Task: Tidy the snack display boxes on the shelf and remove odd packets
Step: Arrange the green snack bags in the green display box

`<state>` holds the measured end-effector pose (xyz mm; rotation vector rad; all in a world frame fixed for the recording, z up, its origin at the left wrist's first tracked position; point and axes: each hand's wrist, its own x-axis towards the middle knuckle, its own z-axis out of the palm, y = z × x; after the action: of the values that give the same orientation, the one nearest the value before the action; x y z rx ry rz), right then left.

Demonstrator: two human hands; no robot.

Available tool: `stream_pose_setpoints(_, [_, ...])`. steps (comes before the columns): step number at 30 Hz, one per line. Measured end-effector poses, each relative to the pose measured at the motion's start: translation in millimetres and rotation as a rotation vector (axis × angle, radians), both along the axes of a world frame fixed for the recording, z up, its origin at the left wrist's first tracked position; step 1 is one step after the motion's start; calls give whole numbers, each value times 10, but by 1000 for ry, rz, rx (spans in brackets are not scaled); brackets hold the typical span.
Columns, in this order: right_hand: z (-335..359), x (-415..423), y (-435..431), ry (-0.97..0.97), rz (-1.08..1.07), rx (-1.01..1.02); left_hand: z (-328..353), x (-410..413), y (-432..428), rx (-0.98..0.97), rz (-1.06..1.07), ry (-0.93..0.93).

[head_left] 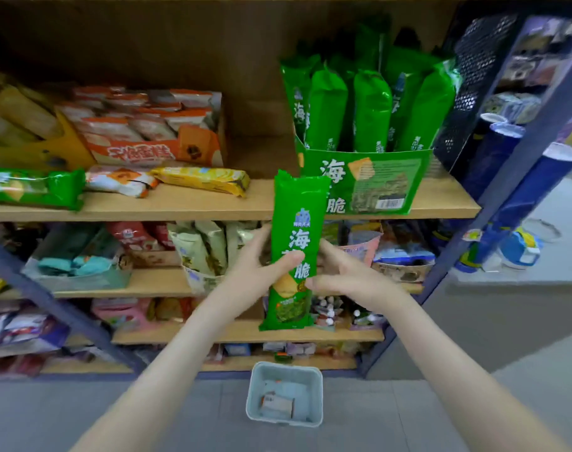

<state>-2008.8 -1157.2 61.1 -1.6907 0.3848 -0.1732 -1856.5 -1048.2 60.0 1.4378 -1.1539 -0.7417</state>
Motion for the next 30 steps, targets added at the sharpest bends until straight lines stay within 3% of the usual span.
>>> stream_pose_setpoints(2, [-115,32,12,41,31,38,-227,82,108,116,30,6])
stream_pose_setpoints(6, [-260,71,-21,-86,-229,52,-522,193,288,332,8,-76])
stream_pose_setpoints(9, [-298,103,-21,-139,-258,-18,-602,162,354,406,-45,-156])
stream_pose_setpoints(22, [-496,206,49,23,-458,-192,-812,139,437,517,-157,-128])
stream_pose_setpoints(28, [-505,164,16,-47,-508,-224,-733,133,409,516,-172,-239])
stream_pose_setpoints(30, [-469,126,-13,-134,-467,-171,-669,137,419,505,-193,-129])
